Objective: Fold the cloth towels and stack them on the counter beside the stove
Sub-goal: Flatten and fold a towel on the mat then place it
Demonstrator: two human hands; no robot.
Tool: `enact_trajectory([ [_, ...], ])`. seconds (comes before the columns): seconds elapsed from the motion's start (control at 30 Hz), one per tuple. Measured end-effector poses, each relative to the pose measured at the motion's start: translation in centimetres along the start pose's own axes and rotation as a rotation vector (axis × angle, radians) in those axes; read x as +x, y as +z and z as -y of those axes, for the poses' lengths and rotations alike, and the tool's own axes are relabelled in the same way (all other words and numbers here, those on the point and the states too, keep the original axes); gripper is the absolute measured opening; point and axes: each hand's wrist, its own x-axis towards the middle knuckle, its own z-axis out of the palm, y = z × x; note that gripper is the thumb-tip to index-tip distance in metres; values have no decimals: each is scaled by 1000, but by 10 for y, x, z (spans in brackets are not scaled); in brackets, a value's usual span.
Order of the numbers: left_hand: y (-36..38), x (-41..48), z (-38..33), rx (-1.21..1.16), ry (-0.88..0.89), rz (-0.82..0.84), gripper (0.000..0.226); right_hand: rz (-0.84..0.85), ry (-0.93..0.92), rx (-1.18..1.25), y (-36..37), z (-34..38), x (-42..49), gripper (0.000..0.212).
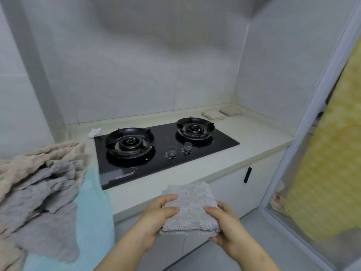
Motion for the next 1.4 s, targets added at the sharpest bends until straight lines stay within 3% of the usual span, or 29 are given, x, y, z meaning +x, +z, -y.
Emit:
enact_trajectory([
  [0.33,131,110,-43,-16,-55,7,40,-31,-21,9,-114,89,98,35],
  [0.63,221,290,-84,137,101,38,41,-55,-104,-61,-182,190,249,36],
  [0.93,294,452,-145,119,69,47,37,-97,-109,-110,-228,294,398,37],
  [1.13,334,542,-163,129,51,-37,26,-74,-80,-147,-261,343,486,35],
  [1.4,416,652,-180,0,11,-155,31,-8,-46,-277,-329,411,609,37],
])
